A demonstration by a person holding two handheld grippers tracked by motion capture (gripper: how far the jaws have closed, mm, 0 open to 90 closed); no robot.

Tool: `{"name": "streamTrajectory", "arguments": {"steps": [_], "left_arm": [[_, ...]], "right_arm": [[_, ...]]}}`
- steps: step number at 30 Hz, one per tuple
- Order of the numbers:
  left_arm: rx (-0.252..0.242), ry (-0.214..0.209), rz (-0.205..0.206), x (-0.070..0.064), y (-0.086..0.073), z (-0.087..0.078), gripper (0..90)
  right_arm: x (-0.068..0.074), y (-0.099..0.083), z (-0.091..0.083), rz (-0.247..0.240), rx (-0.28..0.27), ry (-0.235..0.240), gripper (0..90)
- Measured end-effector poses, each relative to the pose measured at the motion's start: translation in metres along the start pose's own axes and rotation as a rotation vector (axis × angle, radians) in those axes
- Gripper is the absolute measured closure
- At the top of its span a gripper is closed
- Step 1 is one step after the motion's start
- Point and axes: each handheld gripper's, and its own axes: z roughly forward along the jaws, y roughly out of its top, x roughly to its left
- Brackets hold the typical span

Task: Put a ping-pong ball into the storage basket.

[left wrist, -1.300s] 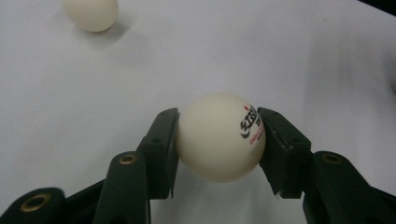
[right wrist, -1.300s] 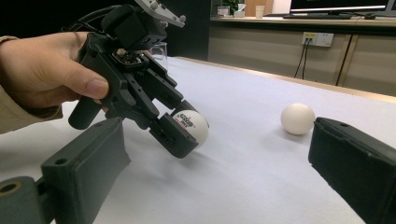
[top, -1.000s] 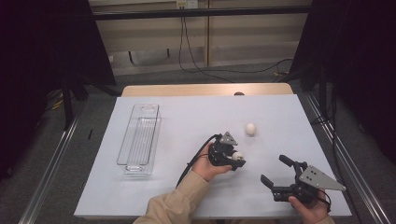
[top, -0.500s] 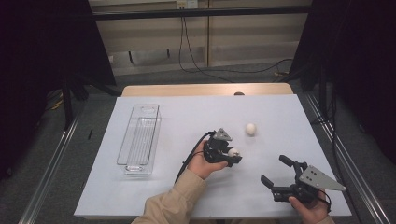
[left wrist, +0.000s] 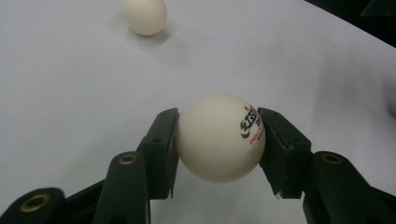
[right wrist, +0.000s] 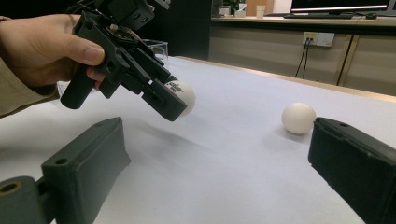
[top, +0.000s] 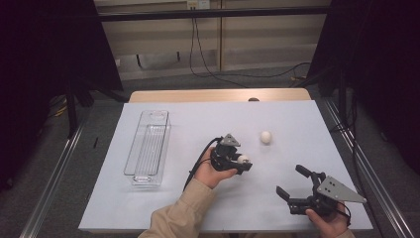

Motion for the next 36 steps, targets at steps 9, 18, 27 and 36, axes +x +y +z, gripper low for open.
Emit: {"name": "streamTrajectory", "arguments": {"steps": [9, 18, 27, 36], "left_arm": [[0.01, -0.002, -0.021, 0.003, -0.001, -0.002, 50.9], [0.016, -0.001, -0.029, 0.006, -0.001, -0.007, 50.9], [0.014, 0.009, -0.038, 0.009, 0.001, -0.013, 50.9], [0.009, 0.005, -0.049, 0.012, 0.001, -0.018, 50.9]], "right_arm": [[0.0, 0.0, 0.0, -0.002, -0.001, 0.001, 3.7], [0.0, 0.0, 0.0, -0.003, -0.001, 0.002, 3.7], [0.0, 0.0, 0.001, -0.003, 0.0, 0.003, 3.7], [0.0, 0.0, 0.001, -0.003, 0.0, 0.003, 3.7]]}}
